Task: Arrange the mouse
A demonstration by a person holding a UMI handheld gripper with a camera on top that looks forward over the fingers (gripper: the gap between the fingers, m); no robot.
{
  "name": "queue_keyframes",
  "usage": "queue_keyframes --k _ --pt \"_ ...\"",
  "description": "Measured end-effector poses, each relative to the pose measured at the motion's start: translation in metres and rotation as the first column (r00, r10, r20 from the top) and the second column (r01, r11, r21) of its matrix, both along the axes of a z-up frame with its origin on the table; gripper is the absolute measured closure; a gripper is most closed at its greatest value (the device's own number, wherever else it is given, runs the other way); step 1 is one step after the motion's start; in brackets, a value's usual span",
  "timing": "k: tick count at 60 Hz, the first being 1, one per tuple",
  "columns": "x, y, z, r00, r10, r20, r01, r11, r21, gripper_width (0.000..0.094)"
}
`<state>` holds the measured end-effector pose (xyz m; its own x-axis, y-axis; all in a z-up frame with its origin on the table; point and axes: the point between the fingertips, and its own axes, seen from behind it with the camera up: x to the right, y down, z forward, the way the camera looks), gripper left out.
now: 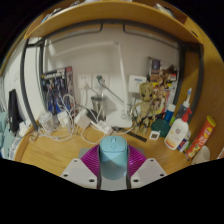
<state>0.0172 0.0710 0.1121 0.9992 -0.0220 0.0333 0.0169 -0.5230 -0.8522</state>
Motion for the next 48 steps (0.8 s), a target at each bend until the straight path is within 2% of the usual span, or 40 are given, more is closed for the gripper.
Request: queue_keyframes --k 10,17,18,19,23,29,37,39,41,45,48 --pt "0.000 0.005 -0.067 1.000 0.005 0.019 -0.003 0.992 -0.128 0.0596" --pt "-0.003 0.001 -0.103 1.000 0.006 0.004 -0.006 0.982 -0.188 0.0598" --pt "-0.004 0.000 -0.107 1.000 0.008 0.002 -0.007 0.981 -0.196 0.0533" --pt "-0.005 0.000 -0.111 1.000 0.008 0.001 -0.008 0.979 -0.203 0.0565" --pt "-0.005 -0.004 -0.126 1.000 0.006 0.001 -0.005 0.973 -0.232 0.0558" --pt "-0.006 -0.004 -0.126 0.999 -0.019 -0.030 0.012 0.978 -0.211 0.0523" --pt "-0.006 -0.003 -0.127 0.999 -0.014 -0.045 0.004 0.978 -0.209 0.0440" --pt "-0.005 -0.003 -0.127 0.999 -0.012 -0.044 0.002 0.977 -0.215 0.0415" --pt "-0.003 -0.004 -0.127 0.999 -0.015 -0.034 0.007 0.975 -0.223 0.0350" --pt "0.004 -0.009 -0.124 1.000 -0.015 0.009 0.017 0.970 -0.244 0.0126" --pt "0.003 -0.015 -0.118 1.000 0.000 0.026 0.006 0.967 -0.255 0.0067"
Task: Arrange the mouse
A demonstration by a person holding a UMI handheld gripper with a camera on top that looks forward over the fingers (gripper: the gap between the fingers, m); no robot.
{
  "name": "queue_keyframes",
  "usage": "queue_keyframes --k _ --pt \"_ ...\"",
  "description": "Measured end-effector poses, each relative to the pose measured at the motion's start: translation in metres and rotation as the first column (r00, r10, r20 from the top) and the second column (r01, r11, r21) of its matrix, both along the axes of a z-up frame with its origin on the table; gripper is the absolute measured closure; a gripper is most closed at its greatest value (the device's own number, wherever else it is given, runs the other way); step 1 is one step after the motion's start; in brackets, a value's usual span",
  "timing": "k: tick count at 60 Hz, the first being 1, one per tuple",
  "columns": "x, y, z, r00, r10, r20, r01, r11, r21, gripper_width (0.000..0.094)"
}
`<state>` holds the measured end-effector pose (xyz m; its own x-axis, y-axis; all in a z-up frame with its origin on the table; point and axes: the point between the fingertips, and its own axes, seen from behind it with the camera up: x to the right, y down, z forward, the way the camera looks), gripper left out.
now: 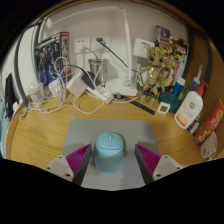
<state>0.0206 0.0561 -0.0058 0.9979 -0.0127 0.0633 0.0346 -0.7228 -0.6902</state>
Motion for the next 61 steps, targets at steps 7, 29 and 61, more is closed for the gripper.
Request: queue_keyframes --k 7,29,61 --pt "-0.004 -0.017 0.033 1.000 0.025 0.002 -0.025 0.999 0.020 0.0068" --pt "-0.025 -0.121 0.198 0.997 0.043 -0.067 -0.031 0.985 0.169 0.0069" --pt "-0.055 -0.196 0.257 0.996 0.069 -0.063 -0.052 0.972 0.228 0.0068"
